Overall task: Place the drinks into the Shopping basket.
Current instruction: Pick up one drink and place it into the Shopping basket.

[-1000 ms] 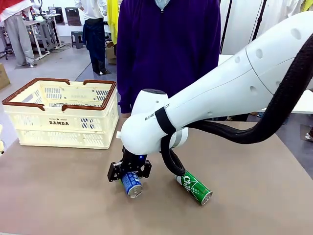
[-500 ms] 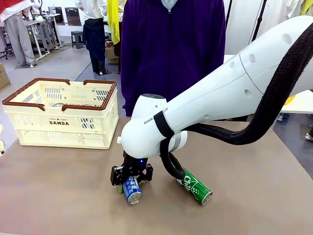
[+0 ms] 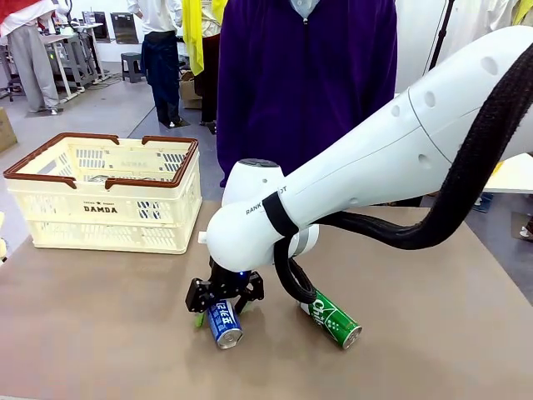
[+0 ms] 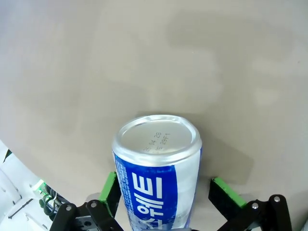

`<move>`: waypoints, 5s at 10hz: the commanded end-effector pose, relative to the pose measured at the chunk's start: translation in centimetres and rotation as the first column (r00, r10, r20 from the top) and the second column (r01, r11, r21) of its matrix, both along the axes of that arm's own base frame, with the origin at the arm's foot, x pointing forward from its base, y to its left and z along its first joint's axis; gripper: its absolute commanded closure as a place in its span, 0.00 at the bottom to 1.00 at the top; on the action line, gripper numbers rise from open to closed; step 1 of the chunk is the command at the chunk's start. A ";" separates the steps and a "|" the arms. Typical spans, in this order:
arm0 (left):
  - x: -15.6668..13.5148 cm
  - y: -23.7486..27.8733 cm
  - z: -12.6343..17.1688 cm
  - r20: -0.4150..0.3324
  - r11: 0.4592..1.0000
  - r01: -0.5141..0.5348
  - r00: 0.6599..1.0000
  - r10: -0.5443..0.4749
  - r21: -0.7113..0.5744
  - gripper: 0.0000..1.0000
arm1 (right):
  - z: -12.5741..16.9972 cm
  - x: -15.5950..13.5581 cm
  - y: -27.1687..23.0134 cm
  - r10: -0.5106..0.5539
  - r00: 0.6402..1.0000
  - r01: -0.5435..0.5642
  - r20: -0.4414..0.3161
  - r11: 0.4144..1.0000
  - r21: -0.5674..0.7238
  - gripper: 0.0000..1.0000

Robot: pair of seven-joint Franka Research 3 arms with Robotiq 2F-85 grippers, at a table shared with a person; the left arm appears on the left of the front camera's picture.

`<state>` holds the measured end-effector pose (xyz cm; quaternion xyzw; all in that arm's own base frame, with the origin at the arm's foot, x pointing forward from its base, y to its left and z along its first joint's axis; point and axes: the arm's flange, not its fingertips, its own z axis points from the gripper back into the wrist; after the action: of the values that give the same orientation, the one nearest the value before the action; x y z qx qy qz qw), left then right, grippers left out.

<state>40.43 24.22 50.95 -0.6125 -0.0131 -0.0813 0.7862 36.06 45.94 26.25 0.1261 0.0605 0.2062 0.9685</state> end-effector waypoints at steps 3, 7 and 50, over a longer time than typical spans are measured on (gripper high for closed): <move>-0.2 0.7 0.6 -0.008 1.000 0.003 1.000 -0.003 0.001 0.00 | 1.8 0.2 -1.4 -0.015 0.999 0.015 0.049 1.000 0.006 0.00; -0.2 0.7 0.6 -0.008 1.000 0.003 1.000 -0.003 0.001 0.00 | 14.4 -0.9 -10.7 -0.144 0.989 0.140 0.019 0.983 0.122 0.00; -16.2 -57.7 -12.1 0.289 0.400 -0.270 0.957 0.013 0.876 0.00 | 22.5 -5.6 -55.2 -0.143 0.840 0.538 -0.523 0.093 0.838 0.00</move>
<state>24.28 -33.49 38.79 -0.0708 -0.1122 -0.0796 0.9880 30.69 -9.03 48.42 0.7516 0.0260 -0.0611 0.6563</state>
